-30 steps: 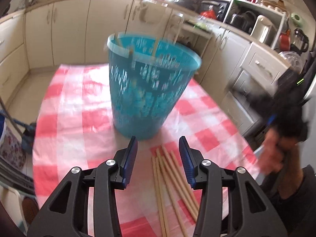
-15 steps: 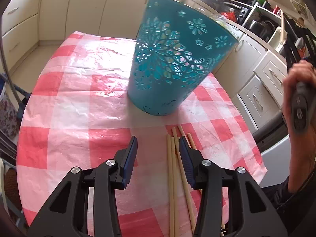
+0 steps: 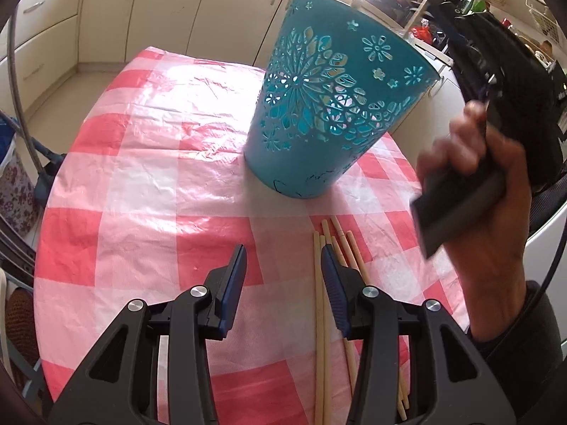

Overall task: Organize utensils
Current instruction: 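Lift the right tool's chopstick over the basket and open to drop it, then move both open tools over the remaining chopsticks on the cloth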

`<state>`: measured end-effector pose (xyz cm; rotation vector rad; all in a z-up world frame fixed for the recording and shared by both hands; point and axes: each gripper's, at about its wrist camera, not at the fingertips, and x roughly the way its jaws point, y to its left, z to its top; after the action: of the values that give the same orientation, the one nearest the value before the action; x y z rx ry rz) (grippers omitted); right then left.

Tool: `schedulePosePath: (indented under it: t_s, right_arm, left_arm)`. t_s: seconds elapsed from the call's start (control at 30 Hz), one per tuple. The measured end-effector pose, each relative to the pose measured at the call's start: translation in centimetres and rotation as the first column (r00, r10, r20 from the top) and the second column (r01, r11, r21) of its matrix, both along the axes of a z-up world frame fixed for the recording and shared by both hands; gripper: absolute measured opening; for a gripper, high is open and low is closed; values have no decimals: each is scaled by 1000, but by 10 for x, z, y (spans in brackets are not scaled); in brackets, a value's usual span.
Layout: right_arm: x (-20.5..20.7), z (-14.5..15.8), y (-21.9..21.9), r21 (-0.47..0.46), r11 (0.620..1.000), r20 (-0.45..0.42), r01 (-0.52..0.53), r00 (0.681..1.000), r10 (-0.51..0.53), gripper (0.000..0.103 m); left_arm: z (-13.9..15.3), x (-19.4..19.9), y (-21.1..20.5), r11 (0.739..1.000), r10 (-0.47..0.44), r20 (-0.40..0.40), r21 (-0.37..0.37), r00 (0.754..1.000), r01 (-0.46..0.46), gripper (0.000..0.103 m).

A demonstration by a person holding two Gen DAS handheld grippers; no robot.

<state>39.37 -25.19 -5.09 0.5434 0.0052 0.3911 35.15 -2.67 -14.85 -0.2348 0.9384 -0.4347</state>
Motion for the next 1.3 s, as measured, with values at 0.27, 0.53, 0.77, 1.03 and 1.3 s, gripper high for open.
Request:
schedulePosePath:
  t_s: [0.27, 0.53, 0.77, 1.03, 1.3]
  right_arm:
    - [-57, -15, -27, -43, 999, -218, 16, 976, -25, 53]
    - [-100, -70, -1, -349, 918, -675, -186, 730, -109, 55]
    - [-123, -94, 28, -446, 852, -714, -274, 683, -154, 35]
    - [-106, -95, 60, -477, 826, -692, -301, 708, -142, 28]
    - [-100, -104, 67, -519, 795, -692, -312, 700, -177, 22]
  left_arm:
    - [8, -18, -11, 999, -21, 19, 34, 1000, 20, 41]
    - [3, -35, -6, 998, -12, -19, 65, 1000, 13, 42]
    - [5, -40, -5, 990, -41, -13, 135, 999, 42, 44]
    - [4, -38, -13, 985, -48, -21, 162, 999, 51, 44]
    - [2, -33, -21, 978, -58, -18, 200, 998, 60, 45]
